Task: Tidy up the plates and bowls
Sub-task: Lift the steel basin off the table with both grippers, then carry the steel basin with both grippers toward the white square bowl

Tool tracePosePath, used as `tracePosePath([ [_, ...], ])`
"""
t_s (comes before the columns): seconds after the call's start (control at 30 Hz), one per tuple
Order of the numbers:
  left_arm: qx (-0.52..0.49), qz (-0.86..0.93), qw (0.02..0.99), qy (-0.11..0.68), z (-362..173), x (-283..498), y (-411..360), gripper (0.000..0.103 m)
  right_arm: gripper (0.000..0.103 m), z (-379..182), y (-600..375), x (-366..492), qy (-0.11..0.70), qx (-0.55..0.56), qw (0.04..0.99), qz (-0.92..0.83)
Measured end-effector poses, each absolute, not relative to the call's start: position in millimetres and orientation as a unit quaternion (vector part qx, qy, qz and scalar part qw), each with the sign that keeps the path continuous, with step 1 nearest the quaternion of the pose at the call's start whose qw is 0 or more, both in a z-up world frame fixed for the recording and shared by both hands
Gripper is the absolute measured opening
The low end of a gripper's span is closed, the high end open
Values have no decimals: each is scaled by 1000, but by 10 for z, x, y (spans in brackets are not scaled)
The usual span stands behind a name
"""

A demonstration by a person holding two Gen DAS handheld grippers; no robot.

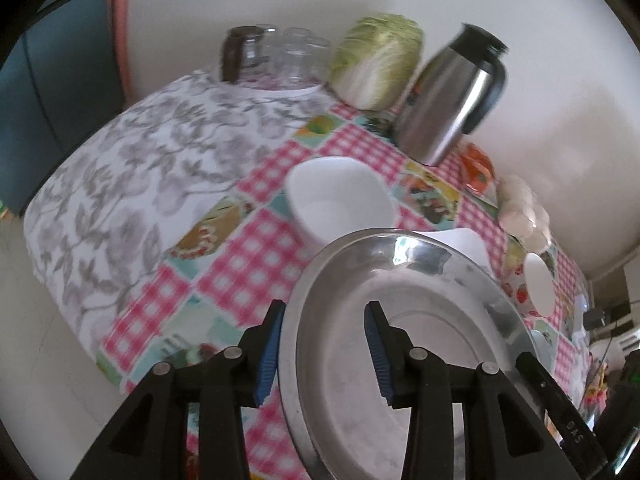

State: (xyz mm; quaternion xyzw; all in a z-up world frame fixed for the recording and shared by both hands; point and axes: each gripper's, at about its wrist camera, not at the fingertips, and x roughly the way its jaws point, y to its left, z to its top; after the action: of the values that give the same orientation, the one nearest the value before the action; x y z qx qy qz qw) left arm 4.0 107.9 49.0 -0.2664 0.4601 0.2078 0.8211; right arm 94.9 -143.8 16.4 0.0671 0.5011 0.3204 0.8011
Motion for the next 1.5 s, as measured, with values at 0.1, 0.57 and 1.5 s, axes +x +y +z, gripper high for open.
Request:
tracePosePath([
  [0.1, -258, 197, 823, 466, 513, 217, 979, 43, 21, 163, -1597, 1054, 499, 87, 805, 308],
  [0.57, -236, 161, 819, 498, 363, 942, 570, 45, 23, 110, -2090, 1480, 491, 140, 818, 266],
  [1.5, -264, 140, 813, 499, -66, 1292, 780, 55, 23, -288, -1840, 1760, 517, 68, 820, 236],
])
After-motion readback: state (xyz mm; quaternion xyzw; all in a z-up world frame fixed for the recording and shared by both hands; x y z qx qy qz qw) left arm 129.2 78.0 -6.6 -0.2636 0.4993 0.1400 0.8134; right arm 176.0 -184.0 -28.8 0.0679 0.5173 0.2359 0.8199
